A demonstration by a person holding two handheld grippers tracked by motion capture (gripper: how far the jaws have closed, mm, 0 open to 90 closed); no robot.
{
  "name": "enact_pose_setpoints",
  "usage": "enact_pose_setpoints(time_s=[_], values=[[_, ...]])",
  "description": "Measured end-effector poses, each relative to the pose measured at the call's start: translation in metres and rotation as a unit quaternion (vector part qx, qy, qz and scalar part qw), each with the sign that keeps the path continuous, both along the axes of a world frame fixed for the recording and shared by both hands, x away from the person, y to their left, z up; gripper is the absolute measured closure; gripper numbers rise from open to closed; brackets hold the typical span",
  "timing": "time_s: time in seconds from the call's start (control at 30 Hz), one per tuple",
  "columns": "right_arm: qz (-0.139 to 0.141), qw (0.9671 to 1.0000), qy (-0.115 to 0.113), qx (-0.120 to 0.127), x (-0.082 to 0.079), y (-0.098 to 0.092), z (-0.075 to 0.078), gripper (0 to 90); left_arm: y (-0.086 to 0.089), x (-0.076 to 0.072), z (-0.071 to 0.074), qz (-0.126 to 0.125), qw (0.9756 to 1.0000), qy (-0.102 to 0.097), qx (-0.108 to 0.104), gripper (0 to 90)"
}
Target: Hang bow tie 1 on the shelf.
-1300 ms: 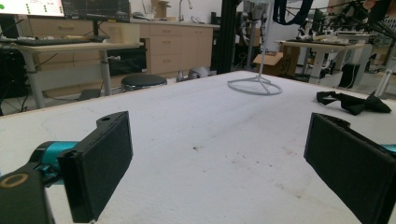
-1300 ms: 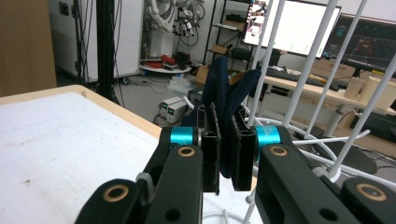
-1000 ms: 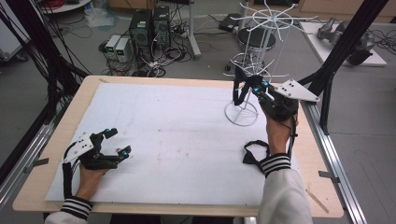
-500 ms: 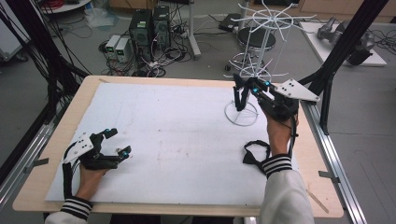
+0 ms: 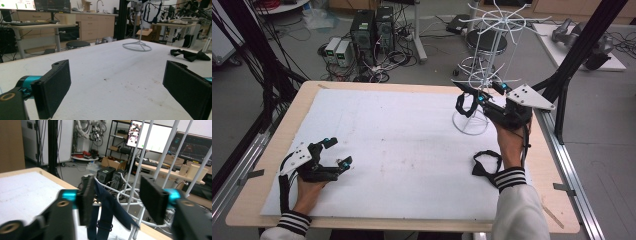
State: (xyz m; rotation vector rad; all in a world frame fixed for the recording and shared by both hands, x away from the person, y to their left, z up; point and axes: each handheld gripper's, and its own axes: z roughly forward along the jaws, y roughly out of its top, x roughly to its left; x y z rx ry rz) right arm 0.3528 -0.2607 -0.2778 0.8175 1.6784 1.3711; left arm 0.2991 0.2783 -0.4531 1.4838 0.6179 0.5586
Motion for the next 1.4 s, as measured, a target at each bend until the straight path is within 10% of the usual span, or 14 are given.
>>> enact_pose_setpoints(time_s=[0.2,1.4], values=[[0.016,0.9995,-0.005,0.027,-0.007,-0.001,0.003,17.2,0.000,0.000,0.000,0.001,1.0000,0.001,0.000,8.3],[0.052,0.9980,0.020,0.030,-0.080,-0.036,-0.043,12.1,0.002,-0.005,0.000,0.015,0.9998,-0.012,-0.001,8.3]])
